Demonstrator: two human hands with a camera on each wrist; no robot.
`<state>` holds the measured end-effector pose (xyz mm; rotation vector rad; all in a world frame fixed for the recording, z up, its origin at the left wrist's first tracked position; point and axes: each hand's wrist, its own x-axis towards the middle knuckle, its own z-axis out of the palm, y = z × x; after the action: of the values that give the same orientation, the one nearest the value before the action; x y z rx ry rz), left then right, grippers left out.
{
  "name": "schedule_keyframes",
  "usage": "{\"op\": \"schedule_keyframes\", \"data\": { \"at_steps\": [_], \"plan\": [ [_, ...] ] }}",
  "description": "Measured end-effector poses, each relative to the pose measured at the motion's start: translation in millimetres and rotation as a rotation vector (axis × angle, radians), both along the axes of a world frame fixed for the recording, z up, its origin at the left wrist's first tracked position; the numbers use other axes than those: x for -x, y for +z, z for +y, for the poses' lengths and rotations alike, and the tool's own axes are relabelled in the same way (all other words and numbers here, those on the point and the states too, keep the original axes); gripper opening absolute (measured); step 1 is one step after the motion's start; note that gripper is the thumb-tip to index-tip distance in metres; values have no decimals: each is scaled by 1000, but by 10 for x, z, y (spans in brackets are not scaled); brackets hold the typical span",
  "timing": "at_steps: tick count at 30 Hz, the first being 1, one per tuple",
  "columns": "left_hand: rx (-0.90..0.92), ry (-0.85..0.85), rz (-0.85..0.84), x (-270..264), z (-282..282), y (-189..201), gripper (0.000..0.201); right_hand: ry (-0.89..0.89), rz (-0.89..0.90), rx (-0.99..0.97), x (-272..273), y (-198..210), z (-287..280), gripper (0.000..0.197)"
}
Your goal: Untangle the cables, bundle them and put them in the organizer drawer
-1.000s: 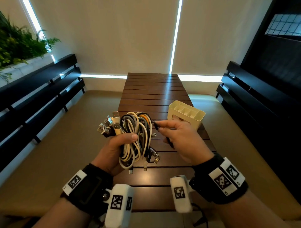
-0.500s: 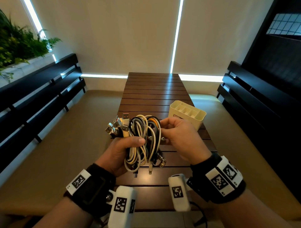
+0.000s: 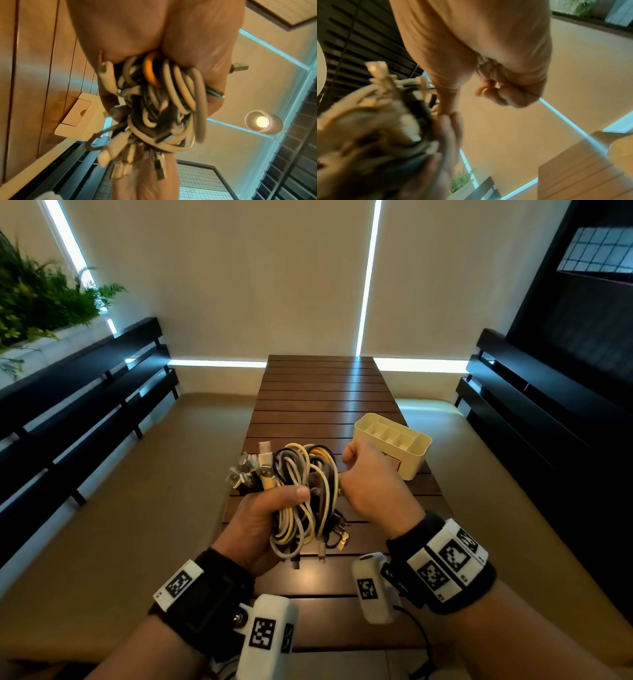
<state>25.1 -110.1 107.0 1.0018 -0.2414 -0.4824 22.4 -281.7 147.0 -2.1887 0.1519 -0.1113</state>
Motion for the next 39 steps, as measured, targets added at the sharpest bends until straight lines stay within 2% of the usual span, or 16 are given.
{"op": "schedule_keyframes", "data": {
  "at_steps": [2, 4, 6, 8, 10, 14, 18, 25, 29, 31, 35, 37, 39],
  "plan": [
    [19, -6, 15, -21, -18, -13, 70, 24, 4, 47, -33, -4, -26, 20],
    [8, -2, 27, -43, -23, -35, 64, 118, 26, -8, -66, -20, -54, 18],
    [4, 12, 43, -62, -12, -63, 53, 197, 27, -232, -85, -46, -136, 14],
    [-2, 57, 75, -88, 12, -85, 58, 189, -55, -461, -92, -68, -247, 11],
    [-5, 112, 92, -134, 45, -120, 65, 174, -150, -541, -85, -100, -287, 9],
    [-36, 105, 77, -164, -23, -109, 61, 290, -249, -473, -40, -266, -126, 6],
    [-50, 83, 39, -218, -83, -54, 63, 270, -264, -576, -89, -395, -68, 5],
    [-141, 64, 17, -298, -180, -42, 55, 251, -306, -390, -189, -411, -159, 9],
    [-157, 70, -11, -380, -280, -75, 48, 218, -298, -486, -219, -450, -235, 8],
    [-181, 93, -25, -441, -312, -131, 50, 216, -290, -467, -247, -473, -267, 9],
    [-197, 155, 44, -538, -337, -320, 56, 319, -178, -359, -362, -510, -390, 10],
    [-197, 191, 108, -591, -368, -407, 46, 361, -104, -422, -500, -585, -530, 13],
    [-201, 236, 174, -624, -427, -477, 36, 201, -136, -446, -721, -747, -712, 14]
  ]
}}
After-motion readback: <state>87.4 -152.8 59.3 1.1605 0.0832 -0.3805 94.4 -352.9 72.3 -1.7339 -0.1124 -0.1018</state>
